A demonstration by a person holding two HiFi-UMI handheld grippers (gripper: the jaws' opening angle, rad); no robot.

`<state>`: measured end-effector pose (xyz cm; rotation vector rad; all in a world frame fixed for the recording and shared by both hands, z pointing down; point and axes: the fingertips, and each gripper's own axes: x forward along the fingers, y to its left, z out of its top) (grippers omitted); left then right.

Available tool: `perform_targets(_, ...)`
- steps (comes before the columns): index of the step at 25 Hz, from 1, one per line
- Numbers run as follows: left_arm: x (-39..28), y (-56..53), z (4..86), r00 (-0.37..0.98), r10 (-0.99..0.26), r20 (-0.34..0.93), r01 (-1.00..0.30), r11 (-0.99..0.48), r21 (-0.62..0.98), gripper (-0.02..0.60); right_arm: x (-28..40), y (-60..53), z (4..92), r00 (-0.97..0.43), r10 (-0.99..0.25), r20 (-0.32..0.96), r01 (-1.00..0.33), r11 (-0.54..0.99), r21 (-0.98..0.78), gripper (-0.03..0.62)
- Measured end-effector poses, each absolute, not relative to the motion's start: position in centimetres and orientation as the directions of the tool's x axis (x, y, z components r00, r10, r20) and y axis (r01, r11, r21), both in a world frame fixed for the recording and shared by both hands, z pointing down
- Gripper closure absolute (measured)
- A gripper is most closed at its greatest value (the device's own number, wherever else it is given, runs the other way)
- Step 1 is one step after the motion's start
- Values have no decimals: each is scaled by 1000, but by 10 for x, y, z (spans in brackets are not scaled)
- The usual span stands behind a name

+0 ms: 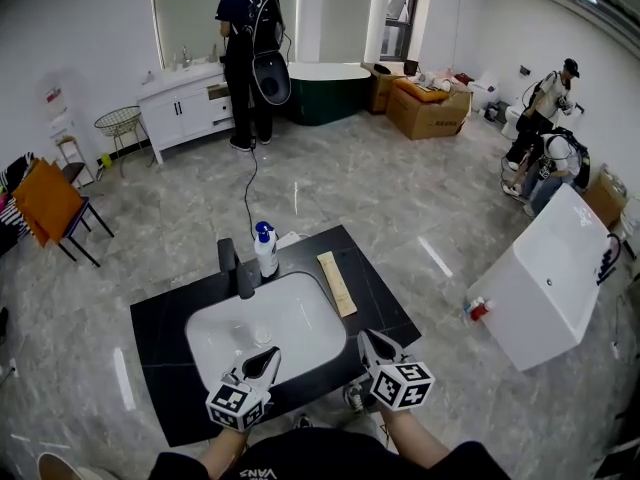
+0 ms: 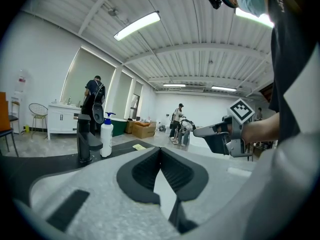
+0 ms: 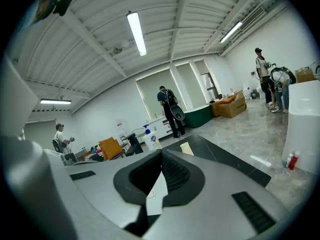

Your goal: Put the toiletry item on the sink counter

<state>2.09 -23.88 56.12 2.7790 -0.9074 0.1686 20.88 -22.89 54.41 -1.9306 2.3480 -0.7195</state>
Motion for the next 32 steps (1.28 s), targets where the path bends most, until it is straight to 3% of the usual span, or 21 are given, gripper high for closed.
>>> perform_targets(32, 28, -201, 573, 837, -516, 184, -544, -822, 168, 575, 201, -184, 545, -189, -947, 259, -949, 109, -295, 595)
